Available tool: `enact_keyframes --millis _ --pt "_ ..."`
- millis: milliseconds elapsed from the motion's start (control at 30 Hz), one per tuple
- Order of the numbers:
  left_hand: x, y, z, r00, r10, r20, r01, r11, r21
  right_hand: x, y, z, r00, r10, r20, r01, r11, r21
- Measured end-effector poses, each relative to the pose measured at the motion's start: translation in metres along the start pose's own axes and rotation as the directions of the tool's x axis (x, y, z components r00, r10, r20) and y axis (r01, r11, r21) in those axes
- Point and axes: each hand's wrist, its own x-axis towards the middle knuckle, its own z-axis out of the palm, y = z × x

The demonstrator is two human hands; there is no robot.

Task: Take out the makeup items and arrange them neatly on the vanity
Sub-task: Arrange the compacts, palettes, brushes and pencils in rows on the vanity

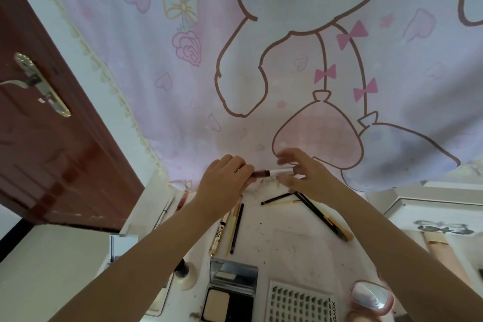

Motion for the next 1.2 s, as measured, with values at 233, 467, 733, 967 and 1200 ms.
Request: enact_keyframes --millis 233,467,733,967,1200 --pt "-0.002 0.001 0.002 1.0 -0.016 0.023 0.016 1.0 -0.002 0.0 0.008 0.0 0.997 -0.038 -0.06 0.039 0.999 0.006" --pt "-0.004 0.002 0.007 0.999 -0.004 0.047 0.004 1.0 -0.005 0.003 0.011 0.004 0.991 0.137 0.008 -0.137 0.99 0.037" --pt "-0.013 0.0 0.021 0.991 -0.07 0.118 0.08 0.993 -0.088 0.004 0.026 0.005 0.998 0.065 0.004 -0.065 0.993 0.098" --pt "-0.033 0.016 0.05 0.65 -0.418 0.634 0.484 0.871 0.077 -0.001 0.07 0.0 0.942 0.307 -0.133 -0.316 0.948 -0.05" --pt "-0.057 0.035 0.1 0.361 -0.538 0.762 0.62 0.749 0.235 -0.01 0.147 -0.006 0.8 0.558 -0.221 -0.6 0.728 -0.332"
